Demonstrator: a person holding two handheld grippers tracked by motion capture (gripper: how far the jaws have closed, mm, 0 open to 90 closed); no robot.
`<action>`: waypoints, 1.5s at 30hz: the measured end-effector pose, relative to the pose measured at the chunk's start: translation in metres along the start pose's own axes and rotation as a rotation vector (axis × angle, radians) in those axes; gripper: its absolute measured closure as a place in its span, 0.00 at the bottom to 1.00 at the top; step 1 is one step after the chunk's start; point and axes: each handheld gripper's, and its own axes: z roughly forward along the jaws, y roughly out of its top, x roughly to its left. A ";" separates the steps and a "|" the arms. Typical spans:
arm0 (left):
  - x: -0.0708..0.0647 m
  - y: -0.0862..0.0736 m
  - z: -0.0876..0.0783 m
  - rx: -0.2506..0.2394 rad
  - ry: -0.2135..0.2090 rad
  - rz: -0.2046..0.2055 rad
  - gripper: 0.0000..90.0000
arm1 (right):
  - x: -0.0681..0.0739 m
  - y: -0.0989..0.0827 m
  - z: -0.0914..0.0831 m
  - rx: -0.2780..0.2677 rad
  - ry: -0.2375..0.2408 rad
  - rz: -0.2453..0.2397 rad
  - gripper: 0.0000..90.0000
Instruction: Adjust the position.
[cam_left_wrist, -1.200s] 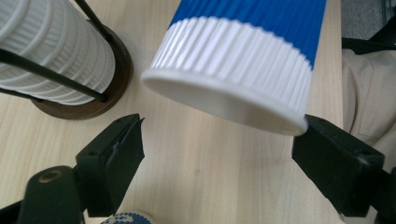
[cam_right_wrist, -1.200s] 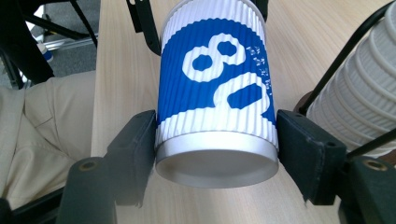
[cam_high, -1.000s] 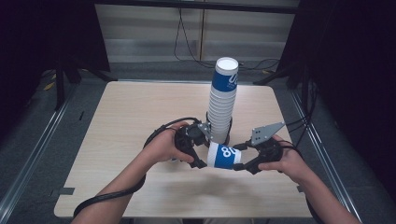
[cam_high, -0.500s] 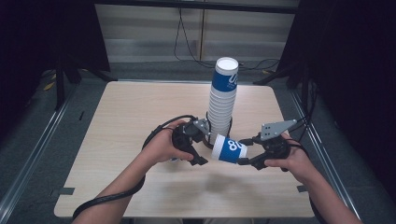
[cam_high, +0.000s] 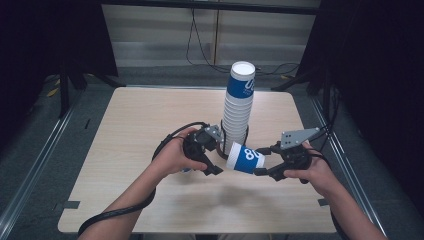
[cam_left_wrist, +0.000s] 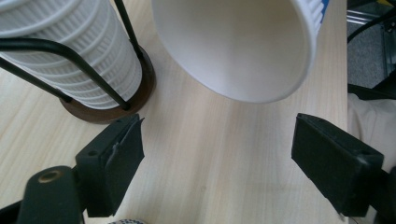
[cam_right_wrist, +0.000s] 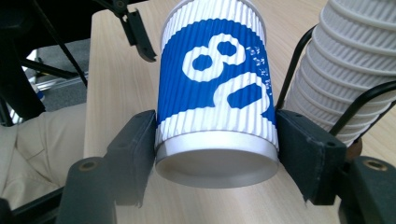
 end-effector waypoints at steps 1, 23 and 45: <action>0.000 0.000 0.000 0.000 -0.001 -0.004 0.19 | 0.000 0.000 0.000 -0.004 -0.001 -0.002 0.34; -0.001 0.007 0.007 -0.022 -0.008 0.009 0.18 | 0.002 0.004 0.005 -0.035 0.033 -0.009 0.34; -0.001 0.013 0.007 -0.018 -0.027 0.125 0.09 | 0.002 0.004 0.017 -0.017 0.078 -0.036 0.34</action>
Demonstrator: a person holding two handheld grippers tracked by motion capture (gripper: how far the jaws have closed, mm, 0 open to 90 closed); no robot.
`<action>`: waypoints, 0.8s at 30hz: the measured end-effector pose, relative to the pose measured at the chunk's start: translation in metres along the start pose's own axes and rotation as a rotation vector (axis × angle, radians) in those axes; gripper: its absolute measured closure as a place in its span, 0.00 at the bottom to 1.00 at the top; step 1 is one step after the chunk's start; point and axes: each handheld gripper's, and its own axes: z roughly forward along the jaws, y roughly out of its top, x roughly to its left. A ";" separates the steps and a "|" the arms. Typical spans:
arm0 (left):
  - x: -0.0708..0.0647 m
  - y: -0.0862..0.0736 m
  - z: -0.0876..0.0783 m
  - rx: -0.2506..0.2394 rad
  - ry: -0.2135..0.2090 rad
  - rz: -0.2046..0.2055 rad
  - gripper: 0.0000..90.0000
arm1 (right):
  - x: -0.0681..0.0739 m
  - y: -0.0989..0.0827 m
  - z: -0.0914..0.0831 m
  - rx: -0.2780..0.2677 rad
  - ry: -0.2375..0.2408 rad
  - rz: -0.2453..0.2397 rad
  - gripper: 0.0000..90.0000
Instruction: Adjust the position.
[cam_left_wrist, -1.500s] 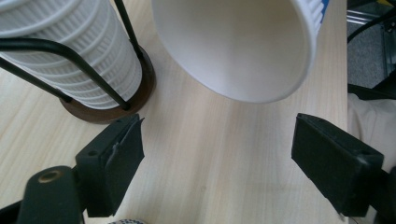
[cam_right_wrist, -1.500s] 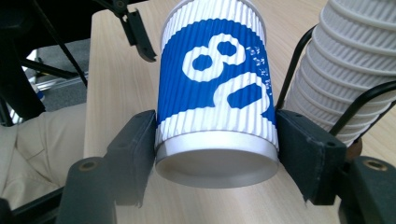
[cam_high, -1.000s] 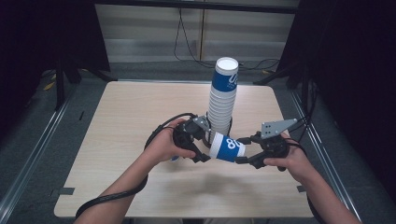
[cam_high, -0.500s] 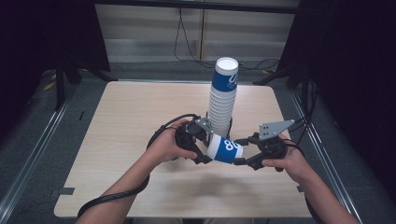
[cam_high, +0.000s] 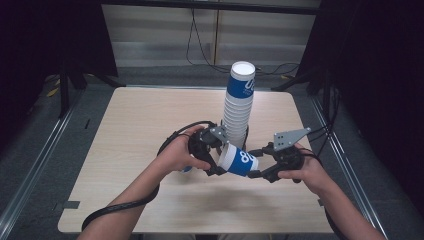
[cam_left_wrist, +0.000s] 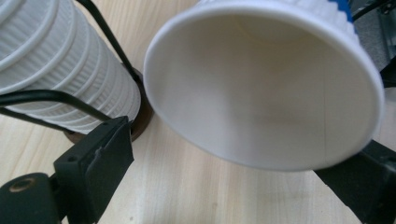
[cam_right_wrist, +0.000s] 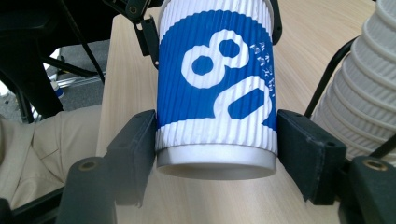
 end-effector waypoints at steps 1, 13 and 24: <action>0.000 0.000 0.000 0.001 -0.001 0.006 0.09 | 0.000 0.001 0.001 0.003 0.005 -0.002 0.34; -0.003 0.005 0.002 -0.026 -0.024 0.017 0.16 | 0.000 0.006 0.002 0.028 -0.001 -0.016 0.34; -0.006 0.006 -0.004 0.004 -0.021 0.006 0.20 | 0.000 0.001 0.008 0.022 -0.002 -0.020 0.35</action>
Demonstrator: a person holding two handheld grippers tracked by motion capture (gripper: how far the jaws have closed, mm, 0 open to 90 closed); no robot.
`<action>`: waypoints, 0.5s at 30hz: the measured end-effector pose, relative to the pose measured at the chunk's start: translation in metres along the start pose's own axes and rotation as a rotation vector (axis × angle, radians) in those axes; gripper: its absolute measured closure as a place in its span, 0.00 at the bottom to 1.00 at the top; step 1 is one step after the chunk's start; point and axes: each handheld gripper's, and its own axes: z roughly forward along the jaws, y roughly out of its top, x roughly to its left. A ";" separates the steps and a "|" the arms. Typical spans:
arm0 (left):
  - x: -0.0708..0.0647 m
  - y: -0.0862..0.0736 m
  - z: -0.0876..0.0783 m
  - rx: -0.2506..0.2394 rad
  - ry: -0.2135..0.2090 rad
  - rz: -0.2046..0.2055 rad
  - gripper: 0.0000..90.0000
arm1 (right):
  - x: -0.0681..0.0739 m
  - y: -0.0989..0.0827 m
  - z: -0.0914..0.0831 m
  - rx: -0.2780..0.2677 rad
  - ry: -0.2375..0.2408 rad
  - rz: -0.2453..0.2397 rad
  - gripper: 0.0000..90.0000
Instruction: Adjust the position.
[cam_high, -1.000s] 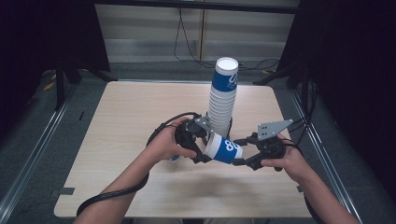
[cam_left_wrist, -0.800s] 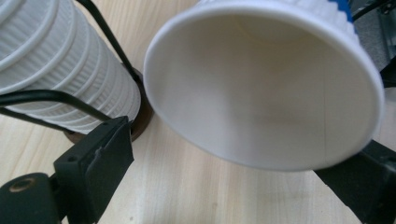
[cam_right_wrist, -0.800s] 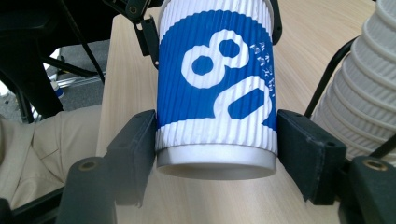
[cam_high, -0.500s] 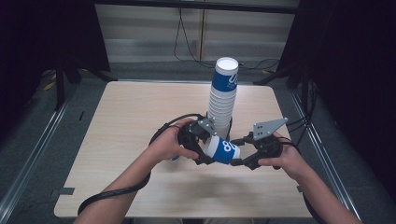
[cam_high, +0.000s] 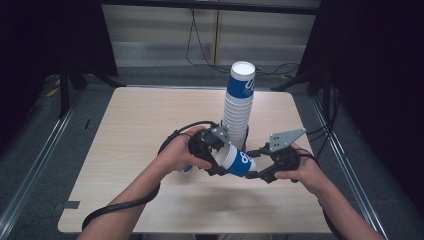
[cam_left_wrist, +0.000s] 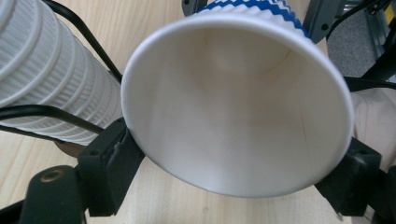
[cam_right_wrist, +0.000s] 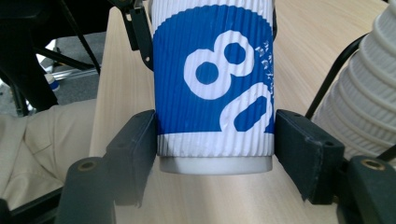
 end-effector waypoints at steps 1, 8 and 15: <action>0.000 0.000 0.000 0.002 -0.001 -0.012 0.20 | 0.000 0.000 0.001 0.005 -0.003 -0.004 0.35; 0.001 -0.002 -0.001 -0.006 0.002 -0.017 0.21 | 0.000 -0.003 0.003 0.011 -0.018 -0.013 0.38; 0.001 -0.002 0.003 -0.027 -0.026 -0.020 0.19 | 0.000 -0.002 0.004 0.006 -0.015 -0.017 0.54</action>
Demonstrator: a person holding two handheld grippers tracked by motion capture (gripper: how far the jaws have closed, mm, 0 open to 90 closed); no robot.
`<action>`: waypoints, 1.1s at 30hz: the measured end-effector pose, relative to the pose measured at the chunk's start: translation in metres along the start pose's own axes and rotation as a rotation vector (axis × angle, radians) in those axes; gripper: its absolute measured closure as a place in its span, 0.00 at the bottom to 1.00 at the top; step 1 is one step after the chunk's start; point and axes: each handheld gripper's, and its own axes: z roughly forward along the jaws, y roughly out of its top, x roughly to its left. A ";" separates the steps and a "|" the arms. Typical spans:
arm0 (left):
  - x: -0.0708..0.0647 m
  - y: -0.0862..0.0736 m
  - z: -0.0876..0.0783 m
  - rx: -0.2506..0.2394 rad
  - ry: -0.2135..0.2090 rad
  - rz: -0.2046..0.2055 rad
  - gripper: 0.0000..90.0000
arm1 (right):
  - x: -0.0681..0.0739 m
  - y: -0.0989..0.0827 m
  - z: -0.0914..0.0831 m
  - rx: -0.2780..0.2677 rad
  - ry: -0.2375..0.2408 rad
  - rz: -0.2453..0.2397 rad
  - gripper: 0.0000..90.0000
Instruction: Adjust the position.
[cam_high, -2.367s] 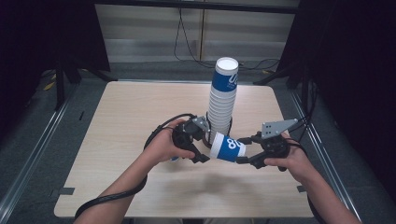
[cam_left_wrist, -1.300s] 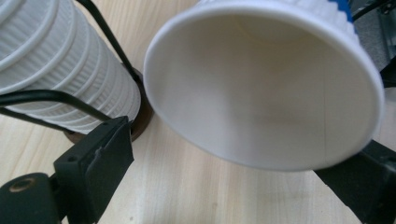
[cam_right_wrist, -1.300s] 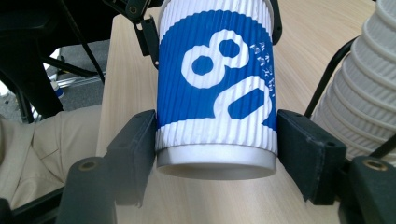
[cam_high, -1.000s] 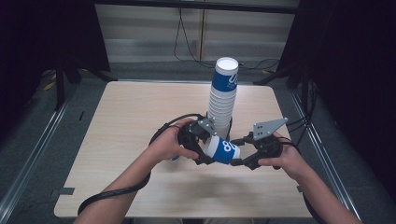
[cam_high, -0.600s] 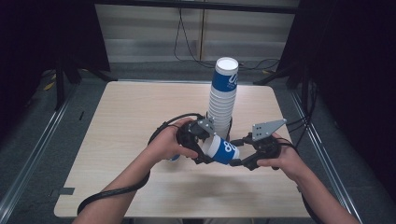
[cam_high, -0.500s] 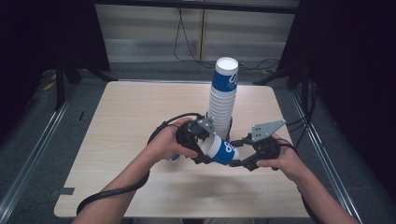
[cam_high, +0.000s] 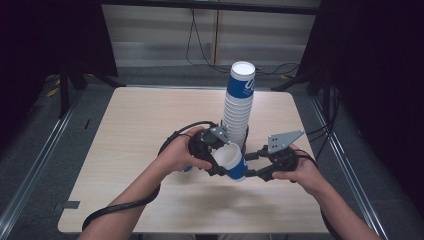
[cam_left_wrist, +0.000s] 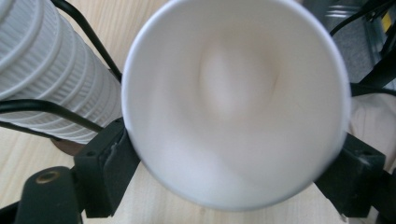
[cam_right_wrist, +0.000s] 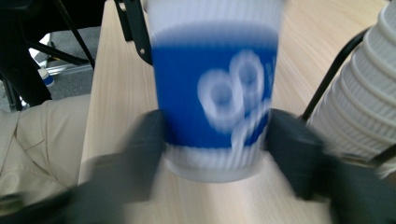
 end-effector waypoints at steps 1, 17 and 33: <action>-0.001 0.001 0.001 0.001 -0.001 0.010 0.21 | 0.000 0.001 0.000 -0.014 0.009 0.022 0.53; -0.001 -0.005 0.007 0.046 -0.005 -0.043 0.27 | 0.002 0.000 0.010 0.021 0.006 0.025 0.45; -0.003 -0.018 0.017 0.048 0.037 -0.053 0.25 | 0.001 -0.010 0.011 0.058 -0.026 0.061 0.26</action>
